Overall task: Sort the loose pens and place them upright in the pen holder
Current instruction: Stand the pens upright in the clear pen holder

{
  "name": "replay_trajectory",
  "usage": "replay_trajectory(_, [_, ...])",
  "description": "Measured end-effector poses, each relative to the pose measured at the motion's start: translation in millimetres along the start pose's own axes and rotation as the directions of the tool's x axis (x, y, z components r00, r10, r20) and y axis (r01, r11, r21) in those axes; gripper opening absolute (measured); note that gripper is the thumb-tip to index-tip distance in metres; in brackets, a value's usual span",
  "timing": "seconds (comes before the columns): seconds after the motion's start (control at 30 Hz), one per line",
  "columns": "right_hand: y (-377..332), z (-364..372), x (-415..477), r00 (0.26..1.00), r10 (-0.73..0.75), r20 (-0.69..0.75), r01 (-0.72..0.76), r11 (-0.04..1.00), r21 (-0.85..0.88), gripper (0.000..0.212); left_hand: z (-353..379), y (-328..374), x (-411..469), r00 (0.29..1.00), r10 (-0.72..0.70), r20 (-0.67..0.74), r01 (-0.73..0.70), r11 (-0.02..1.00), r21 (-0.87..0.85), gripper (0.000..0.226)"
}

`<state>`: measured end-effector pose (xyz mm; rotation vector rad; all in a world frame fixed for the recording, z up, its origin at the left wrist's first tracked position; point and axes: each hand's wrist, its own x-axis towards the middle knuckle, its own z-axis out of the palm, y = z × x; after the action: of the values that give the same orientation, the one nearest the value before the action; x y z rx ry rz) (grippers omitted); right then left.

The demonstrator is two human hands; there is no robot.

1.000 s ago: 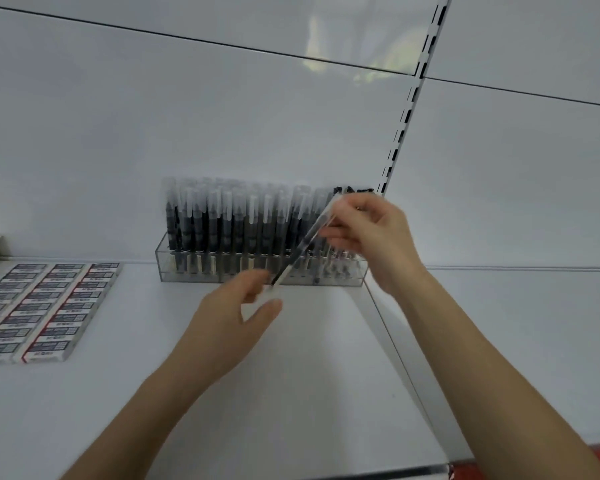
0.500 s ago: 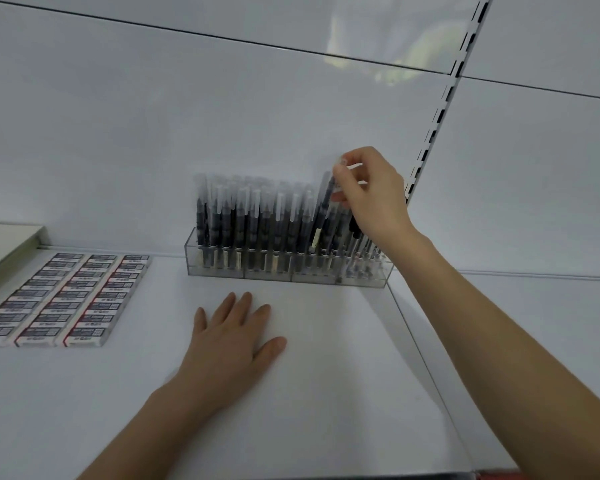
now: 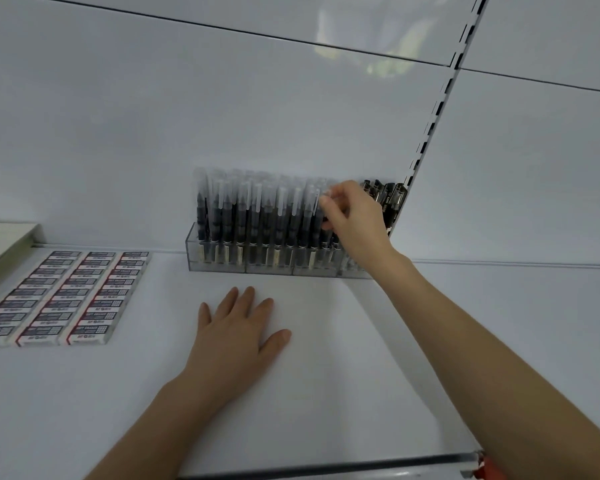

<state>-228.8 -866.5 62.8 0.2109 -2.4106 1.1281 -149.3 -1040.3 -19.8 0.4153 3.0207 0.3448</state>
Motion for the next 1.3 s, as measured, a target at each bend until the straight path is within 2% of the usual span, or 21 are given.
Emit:
replay_trajectory(0.1, [4.3, -3.1, -6.2, 0.999, 0.042, -0.007, -0.043, 0.998, -0.045, 0.018, -4.2, 1.3, -2.2, 1.000, 0.007, 0.006, -0.007, 1.000, -0.013, 0.097])
replay_trajectory(0.2, [16.2, -14.6, -24.4, 0.998, 0.066, 0.009, -0.064, 0.990, -0.123, 0.020, -10.0, 2.1, -4.7, 1.000, 0.024, 0.009, -0.024, 1.000, -0.006, 0.062])
replay_trajectory(0.3, [33.4, -37.7, -41.9, 0.996, 0.092, 0.001, -0.090, 0.972, -0.218, 0.018, -15.7, 7.0, -8.0, 0.996, 0.090, 0.013, -0.090, 0.995, 0.029, 0.052])
replay_trajectory(0.47, [70.7, -87.8, -71.3, 0.957, 0.283, 0.056, -0.220, 0.841, -0.495, 0.045, -23.3, 31.6, -13.9, 0.961, 0.258, 0.095, -0.267, 0.960, 0.087, 0.055])
replay_trajectory(0.57, [92.0, -119.8, -89.8, 0.921, 0.388, 0.034, -0.303, 0.769, -0.563, 0.050, -21.5, 50.6, -17.4, 0.939, 0.334, 0.080, -0.340, 0.937, 0.080, 0.055])
replay_trajectory(0.7, [113.7, -169.7, -118.1, 0.882, 0.469, -0.045, -0.403, 0.701, -0.588, 0.051, -13.4, 85.6, -18.3, 0.901, 0.425, 0.088, -0.432, 0.896, 0.101, 0.059])
replay_trajectory(0.8, [126.3, -211.8, -140.7, 0.861, 0.498, -0.098, -0.455, 0.670, -0.586, 0.050, -7.7, 125.0, -19.9, 0.869, 0.491, 0.071, -0.495, 0.864, 0.092, 0.086])
replay_trajectory(0.87, [135.0, -242.3, -157.7, 0.856, 0.500, -0.131, -0.475, 0.661, -0.581, 0.050, -2.2, 156.7, -21.3, 0.846, 0.529, 0.058, -0.532, 0.841, 0.094, 0.092])
replay_trajectory(1.03, [162.5, -332.4, -203.9, 0.837, 0.502, -0.217, -0.528, 0.638, -0.561, 0.048, 20.0, 253.2, -28.5, 0.788, 0.616, 0.018, -0.616, 0.785, 0.071, 0.061])
replay_trajectory(1.2, [188.5, -422.1, -241.9, 0.828, 0.496, -0.262, -0.548, 0.617, -0.564, 0.047, 32.8, 349.2, -36.6, 0.730, 0.682, -0.047, -0.678, 0.731, 0.071, 0.089])
replay_trajectory(1.3, [205.1, -466.1, -258.8, 0.808, 0.508, -0.297, -0.579, 0.598, -0.553, 0.047, 38.9, 401.5, -32.6, 0.699, 0.714, -0.045, -0.709, 0.700, 0.083, 0.097])
